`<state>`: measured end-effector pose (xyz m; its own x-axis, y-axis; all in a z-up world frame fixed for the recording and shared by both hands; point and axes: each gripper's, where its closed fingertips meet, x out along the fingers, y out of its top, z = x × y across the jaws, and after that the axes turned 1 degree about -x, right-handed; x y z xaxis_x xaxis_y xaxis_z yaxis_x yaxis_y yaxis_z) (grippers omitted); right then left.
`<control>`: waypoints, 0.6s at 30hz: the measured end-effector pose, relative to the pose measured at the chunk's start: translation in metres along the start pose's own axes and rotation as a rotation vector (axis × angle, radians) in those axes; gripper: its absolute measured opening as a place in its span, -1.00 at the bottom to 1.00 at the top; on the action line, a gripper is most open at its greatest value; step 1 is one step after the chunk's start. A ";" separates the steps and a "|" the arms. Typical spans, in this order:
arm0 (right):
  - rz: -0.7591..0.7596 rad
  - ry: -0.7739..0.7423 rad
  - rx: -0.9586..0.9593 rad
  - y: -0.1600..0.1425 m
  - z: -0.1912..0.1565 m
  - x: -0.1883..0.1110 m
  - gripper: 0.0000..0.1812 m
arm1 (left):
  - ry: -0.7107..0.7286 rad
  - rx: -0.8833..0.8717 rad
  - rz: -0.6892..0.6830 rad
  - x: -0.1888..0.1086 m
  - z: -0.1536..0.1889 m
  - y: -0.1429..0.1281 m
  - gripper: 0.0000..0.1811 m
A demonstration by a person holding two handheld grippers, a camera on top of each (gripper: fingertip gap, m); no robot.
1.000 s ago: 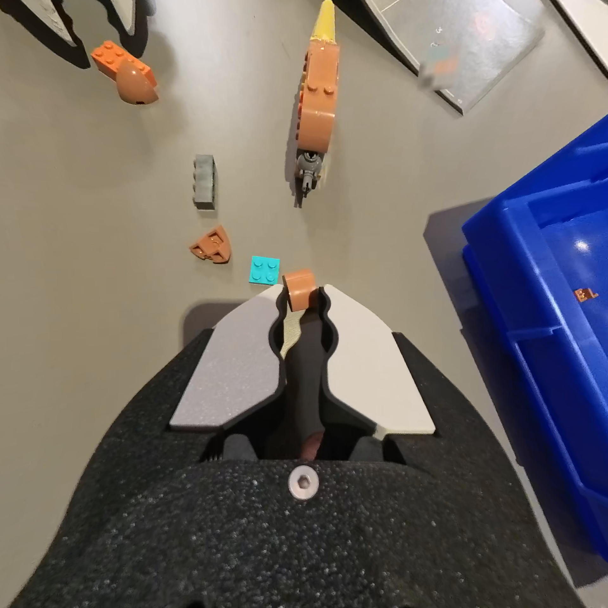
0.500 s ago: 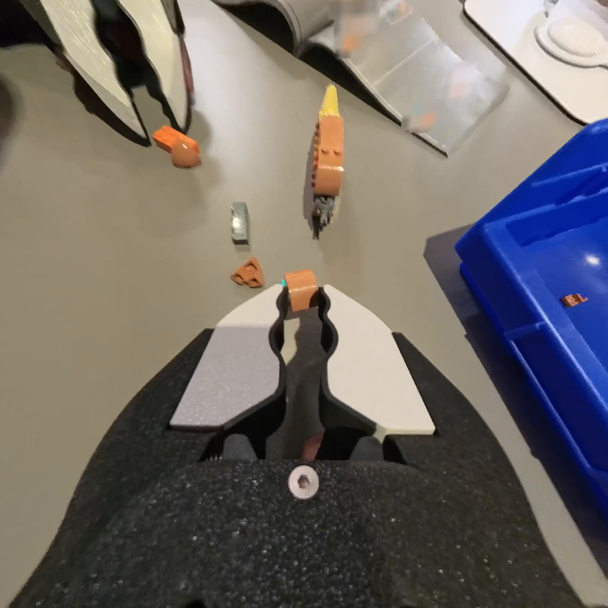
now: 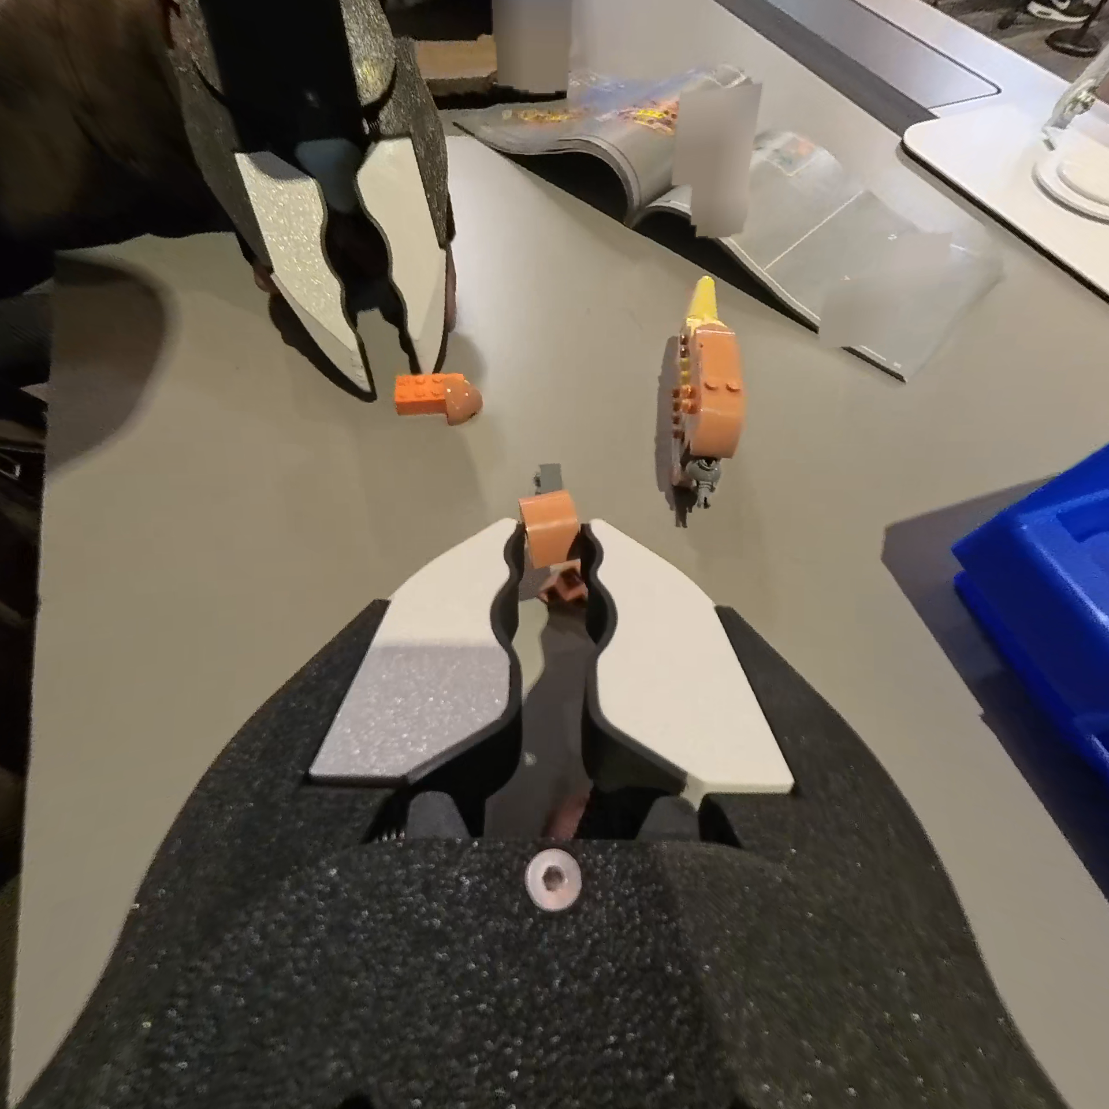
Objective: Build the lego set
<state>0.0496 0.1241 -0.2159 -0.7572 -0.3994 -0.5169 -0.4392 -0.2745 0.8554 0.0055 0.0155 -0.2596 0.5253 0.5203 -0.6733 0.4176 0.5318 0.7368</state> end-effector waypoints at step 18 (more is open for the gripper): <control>0.067 0.105 -0.044 0.017 -0.035 0.018 -0.81 | 0.108 0.021 0.000 0.007 -0.017 0.007 -0.48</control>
<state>0.0453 0.0813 -0.2115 -0.7285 -0.5068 -0.4609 -0.3656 -0.2813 0.8872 0.0000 0.0341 -0.2604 0.4424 0.5900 -0.6755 0.4336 0.5186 0.7369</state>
